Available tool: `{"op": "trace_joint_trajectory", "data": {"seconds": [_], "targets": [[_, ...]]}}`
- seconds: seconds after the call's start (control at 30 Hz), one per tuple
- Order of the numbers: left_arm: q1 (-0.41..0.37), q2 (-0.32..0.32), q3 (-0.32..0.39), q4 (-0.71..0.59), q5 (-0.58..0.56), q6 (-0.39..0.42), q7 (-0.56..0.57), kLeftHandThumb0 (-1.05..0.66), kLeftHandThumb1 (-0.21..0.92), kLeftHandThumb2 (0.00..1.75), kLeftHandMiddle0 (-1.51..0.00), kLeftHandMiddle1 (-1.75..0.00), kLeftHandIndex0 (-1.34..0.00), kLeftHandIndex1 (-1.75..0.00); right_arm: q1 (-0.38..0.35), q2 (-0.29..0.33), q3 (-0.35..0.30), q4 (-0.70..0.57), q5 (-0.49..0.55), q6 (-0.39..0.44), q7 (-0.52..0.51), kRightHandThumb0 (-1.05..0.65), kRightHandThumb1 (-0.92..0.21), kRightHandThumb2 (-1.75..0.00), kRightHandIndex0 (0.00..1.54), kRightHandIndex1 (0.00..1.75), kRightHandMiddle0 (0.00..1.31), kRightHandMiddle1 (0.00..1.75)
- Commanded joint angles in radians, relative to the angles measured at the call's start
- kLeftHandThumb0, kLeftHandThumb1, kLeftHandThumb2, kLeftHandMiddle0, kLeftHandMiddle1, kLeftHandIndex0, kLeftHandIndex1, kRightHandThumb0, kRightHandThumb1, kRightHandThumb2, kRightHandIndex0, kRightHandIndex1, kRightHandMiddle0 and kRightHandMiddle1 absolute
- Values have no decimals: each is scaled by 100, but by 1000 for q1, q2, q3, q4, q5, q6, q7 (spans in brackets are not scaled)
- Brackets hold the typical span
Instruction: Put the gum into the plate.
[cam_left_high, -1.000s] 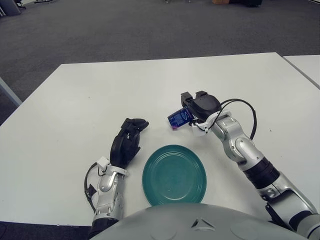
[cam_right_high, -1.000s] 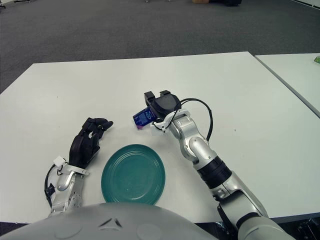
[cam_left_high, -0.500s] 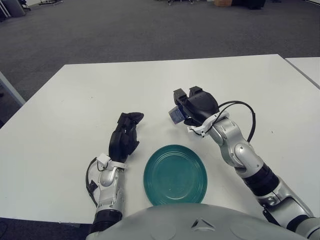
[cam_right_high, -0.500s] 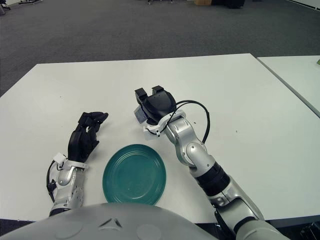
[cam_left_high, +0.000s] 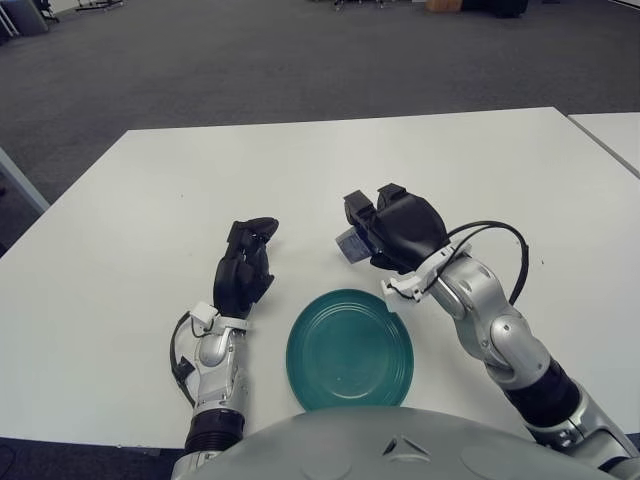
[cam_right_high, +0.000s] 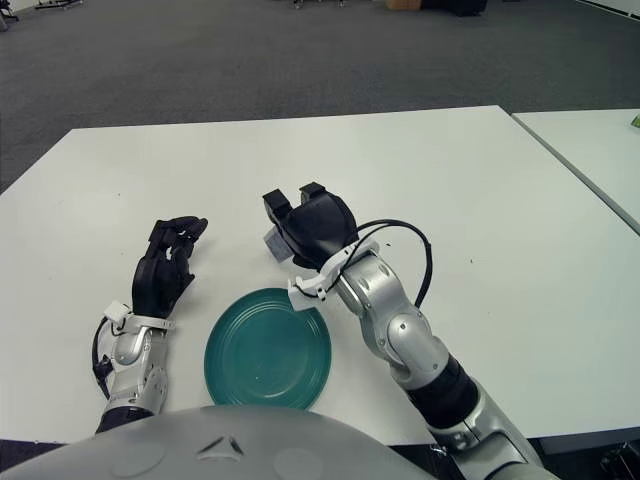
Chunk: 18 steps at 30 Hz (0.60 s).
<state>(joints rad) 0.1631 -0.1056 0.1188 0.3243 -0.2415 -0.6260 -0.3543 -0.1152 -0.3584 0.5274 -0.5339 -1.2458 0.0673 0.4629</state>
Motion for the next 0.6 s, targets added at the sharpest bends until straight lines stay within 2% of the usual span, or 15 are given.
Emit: {"op": "trace_joint_trajectory", "data": {"seconds": [0.0,0.23,0.43,0.57], "targets": [[54,-33,-2,99,-4,-23,17,-88,92,62,-16,-60,-5,-117,3,6,-16,-37,0,-13,30,-40,-62,-92,44,84,38,174],[49,-25,3,118,-12,-10,5,-88,92,64,-17,-59,-2,-114,18,3,-34,-86,10,-43,77,-40,-63,-91,42,82,38,175],[50,-11,-3,116,-3,3,-1,-89,92,65,-16,-56,0,-105,77,-7,-58,-176,26,-78,95,-40,-63,-91,41,81,38,175],[54,1,-8,103,14,35,10,-91,92,67,-16,-56,0,-104,70,7,-59,-173,31,-98,102,-39,-66,-88,39,79,36,175]]}}
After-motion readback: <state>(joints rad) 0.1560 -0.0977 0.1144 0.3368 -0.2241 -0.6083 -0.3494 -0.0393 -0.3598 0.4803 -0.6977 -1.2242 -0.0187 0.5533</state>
